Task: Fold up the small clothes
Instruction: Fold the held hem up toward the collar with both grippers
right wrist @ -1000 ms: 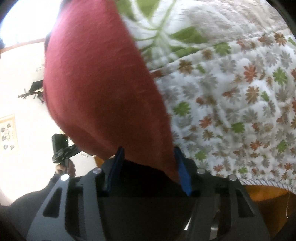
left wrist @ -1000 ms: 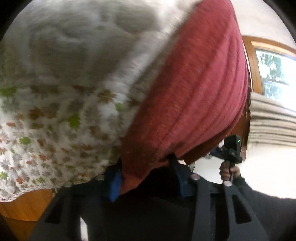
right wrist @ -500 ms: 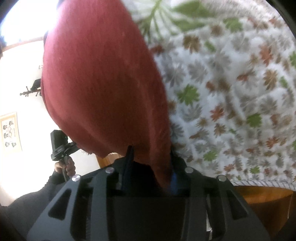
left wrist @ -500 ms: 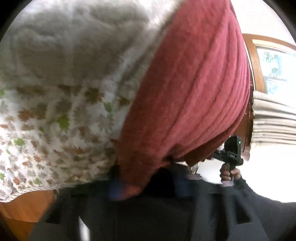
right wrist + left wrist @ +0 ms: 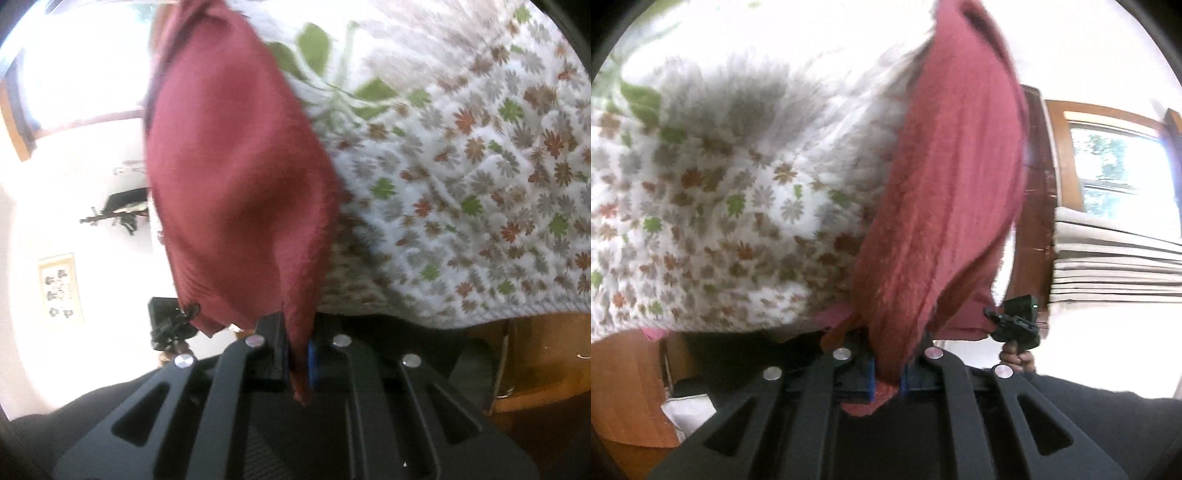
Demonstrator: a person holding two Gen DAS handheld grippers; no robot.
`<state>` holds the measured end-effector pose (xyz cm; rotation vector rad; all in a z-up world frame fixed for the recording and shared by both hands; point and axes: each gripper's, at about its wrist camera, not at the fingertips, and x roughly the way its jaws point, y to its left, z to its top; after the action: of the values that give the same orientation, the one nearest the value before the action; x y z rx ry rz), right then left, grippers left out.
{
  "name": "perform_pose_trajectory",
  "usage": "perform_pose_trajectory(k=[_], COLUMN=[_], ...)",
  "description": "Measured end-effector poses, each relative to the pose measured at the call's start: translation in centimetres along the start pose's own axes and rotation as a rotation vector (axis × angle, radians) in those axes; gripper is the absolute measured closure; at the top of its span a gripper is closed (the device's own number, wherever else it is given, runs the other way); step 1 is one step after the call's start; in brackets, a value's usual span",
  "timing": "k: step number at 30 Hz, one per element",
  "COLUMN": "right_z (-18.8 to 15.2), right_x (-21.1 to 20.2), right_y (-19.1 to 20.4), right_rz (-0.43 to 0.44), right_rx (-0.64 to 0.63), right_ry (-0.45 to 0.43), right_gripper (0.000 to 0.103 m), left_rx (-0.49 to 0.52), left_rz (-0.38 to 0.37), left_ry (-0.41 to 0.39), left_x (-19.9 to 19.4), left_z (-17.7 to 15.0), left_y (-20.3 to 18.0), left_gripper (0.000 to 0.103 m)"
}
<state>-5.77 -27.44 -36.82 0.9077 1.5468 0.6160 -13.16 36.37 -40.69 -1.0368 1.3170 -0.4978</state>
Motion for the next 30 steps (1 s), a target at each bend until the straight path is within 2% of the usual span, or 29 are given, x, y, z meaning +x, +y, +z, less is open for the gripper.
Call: perform_pose_trajectory(k=[6,9,16,18,21,27,30], right_z=[0.9,2.1,7.0,8.6,11.3,16.3,18.5], right_x=[-3.1,-4.5,-6.1,-6.1,-6.0,-2.8,-1.4], right_y=[3.2,5.4,7.9,8.4,8.6,7.3,6.3], right_rz=[0.138,0.21,0.302,0.308,0.291,0.172,0.117], right_rx=[-0.023,-0.043,-0.047,-0.038,-0.024,0.044,0.08], right_ry=[-0.079,-0.126,-0.226,-0.248,-0.263,-0.217,-0.193], right_gripper=[0.097,0.097,0.097,0.097,0.097,0.097,0.097], left_rx=[0.036,0.019,-0.062,-0.113,-0.185,-0.314,-0.354], left_rz=[-0.106,-0.185,-0.35,-0.38,-0.404,-0.356,-0.316], left_ry=[-0.076,-0.148,-0.281,-0.311,-0.343,-0.342,-0.336], left_x=[-4.4,-6.9,-9.8,-9.0,-8.4,-4.5,-3.4], left_z=[0.1,0.9,5.5,6.7,10.1,15.3,16.9], left_y=[-3.0,-4.5,-7.0,-8.2,-7.9,-6.0,-4.9], left_gripper=[0.095,0.095,0.095,0.095,0.095,0.095,0.094])
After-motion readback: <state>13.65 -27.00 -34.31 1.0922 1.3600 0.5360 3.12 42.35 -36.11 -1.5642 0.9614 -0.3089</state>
